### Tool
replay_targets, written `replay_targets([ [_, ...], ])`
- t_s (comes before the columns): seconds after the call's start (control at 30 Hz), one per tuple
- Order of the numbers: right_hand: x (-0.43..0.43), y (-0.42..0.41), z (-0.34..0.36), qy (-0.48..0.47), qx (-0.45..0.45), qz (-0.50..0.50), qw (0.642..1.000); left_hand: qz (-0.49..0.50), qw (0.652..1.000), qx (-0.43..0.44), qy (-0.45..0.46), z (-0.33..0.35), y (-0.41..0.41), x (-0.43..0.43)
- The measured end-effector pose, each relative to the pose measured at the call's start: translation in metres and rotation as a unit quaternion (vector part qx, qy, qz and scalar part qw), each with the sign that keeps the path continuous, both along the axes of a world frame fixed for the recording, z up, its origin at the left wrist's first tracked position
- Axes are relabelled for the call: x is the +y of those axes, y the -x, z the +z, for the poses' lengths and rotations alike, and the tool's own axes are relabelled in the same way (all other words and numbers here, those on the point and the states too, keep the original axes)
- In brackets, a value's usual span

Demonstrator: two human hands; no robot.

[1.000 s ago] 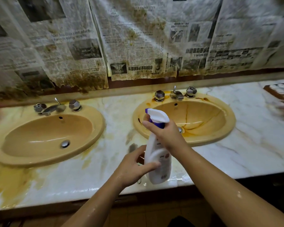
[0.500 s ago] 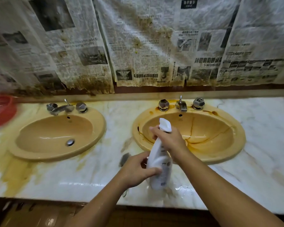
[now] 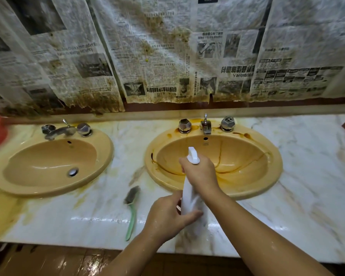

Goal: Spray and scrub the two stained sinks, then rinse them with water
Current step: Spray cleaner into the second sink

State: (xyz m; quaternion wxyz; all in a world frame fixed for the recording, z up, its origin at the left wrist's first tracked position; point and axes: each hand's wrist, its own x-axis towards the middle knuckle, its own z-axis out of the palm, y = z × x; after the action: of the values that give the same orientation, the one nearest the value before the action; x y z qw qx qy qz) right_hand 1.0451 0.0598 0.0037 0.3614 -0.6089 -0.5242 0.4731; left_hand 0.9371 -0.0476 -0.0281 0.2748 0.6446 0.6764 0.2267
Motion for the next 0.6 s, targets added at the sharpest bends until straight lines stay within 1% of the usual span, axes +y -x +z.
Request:
replay_targets([
  [0.1,0.009,-0.005,-0.003,0.057,0.014,-0.004,0.998,-0.022,0.999,-0.014,0.03,-0.001,-0.001,0.004],
  [0.2,0.017,-0.008,-0.007,0.119,0.026,0.013,0.992,-0.055,0.996,-0.026,0.066,-0.005,0.0,0.008],
  [0.3,0.022,-0.006,-0.009,0.161,0.046,0.003,0.986,-0.039,0.997,-0.029,0.066,-0.01,-0.001,0.01],
  [0.37,0.023,-0.005,-0.012,0.173,0.064,-0.006,0.983,-0.021,0.997,-0.028,0.061,-0.012,-0.002,0.013],
  [0.5,0.028,-0.004,-0.016,0.147,0.037,0.002,0.988,-0.008,0.998,-0.025,0.064,-0.015,-0.004,0.02],
  [0.6,0.035,-0.01,-0.016,0.165,0.078,-0.04,0.982,-0.008,0.999,-0.007,0.051,-0.014,-0.005,0.028],
])
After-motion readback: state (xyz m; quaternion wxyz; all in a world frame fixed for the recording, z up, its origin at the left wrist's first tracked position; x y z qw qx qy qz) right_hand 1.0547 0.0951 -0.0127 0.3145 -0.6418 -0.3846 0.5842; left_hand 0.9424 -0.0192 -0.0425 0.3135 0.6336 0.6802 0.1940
